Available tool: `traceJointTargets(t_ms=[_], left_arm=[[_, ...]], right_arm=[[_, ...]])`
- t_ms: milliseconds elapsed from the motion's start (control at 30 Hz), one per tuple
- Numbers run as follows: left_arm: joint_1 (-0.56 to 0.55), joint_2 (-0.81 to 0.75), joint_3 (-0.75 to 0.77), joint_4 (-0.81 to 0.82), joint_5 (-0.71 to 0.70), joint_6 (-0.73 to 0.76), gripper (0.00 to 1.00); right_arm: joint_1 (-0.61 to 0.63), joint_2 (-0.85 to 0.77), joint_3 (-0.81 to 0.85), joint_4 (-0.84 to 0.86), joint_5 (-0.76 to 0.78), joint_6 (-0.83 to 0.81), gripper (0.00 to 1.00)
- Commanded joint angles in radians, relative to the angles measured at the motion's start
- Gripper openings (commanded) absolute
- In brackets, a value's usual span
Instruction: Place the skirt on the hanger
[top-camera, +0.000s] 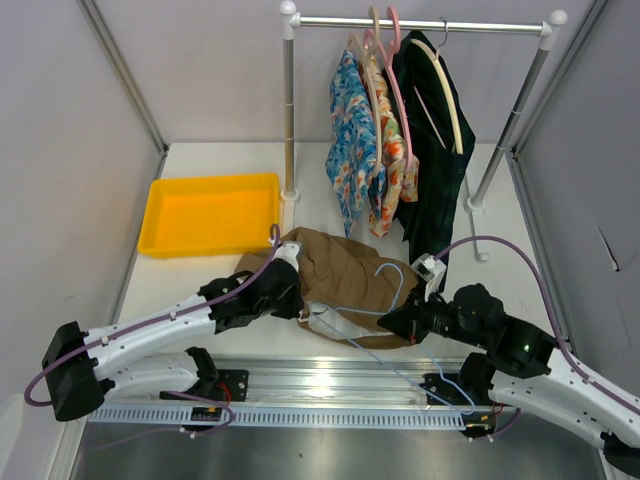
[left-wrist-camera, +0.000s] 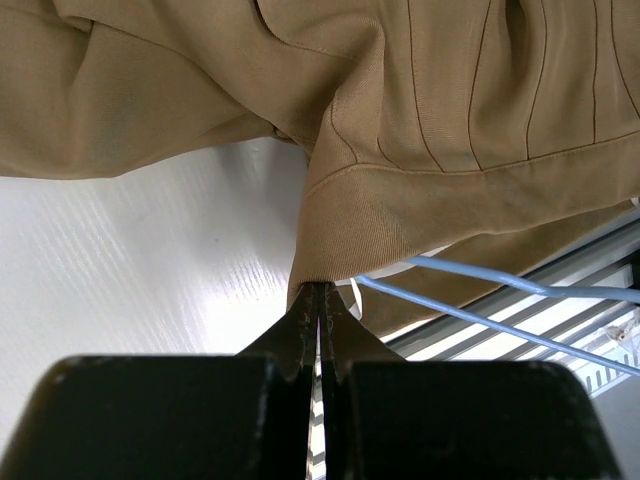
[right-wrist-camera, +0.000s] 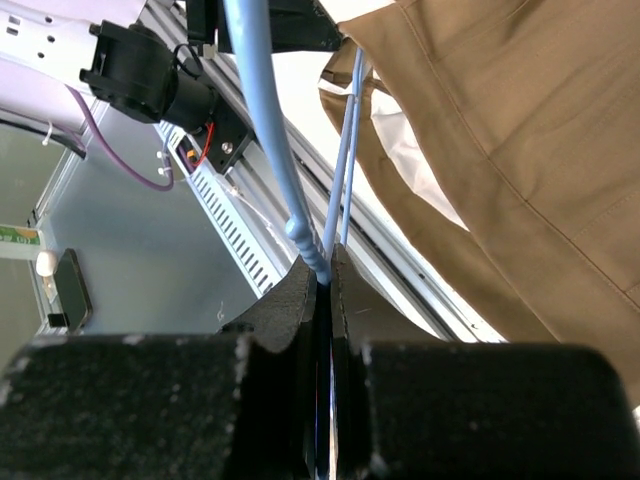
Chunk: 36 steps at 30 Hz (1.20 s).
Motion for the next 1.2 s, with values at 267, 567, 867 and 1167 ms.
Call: traceJointTargets(t_ms=[267, 567, 867, 1167], left_arm=[[0.011, -0.005, 0.027, 0.041, 0.022, 0.030, 0.00], [0.011, -0.005, 0.046, 0.038, 0.034, 0.036, 0.00], [0.011, 0.006, 0.064, 0.016, 0.020, 0.045, 0.00], [0.014, -0.008, 0.087, -0.060, -0.032, 0.037, 0.00]], right_arm=[[0.006, 0.070, -0.046, 0.205, -0.048, -0.002, 0.00], [0.006, 0.082, -0.062, 0.234, -0.024, -0.014, 0.00], [0.006, 0.120, -0.122, 0.386, -0.093, -0.005, 0.00], [0.006, 0.140, -0.123, 0.416, -0.105, -0.010, 0.00]])
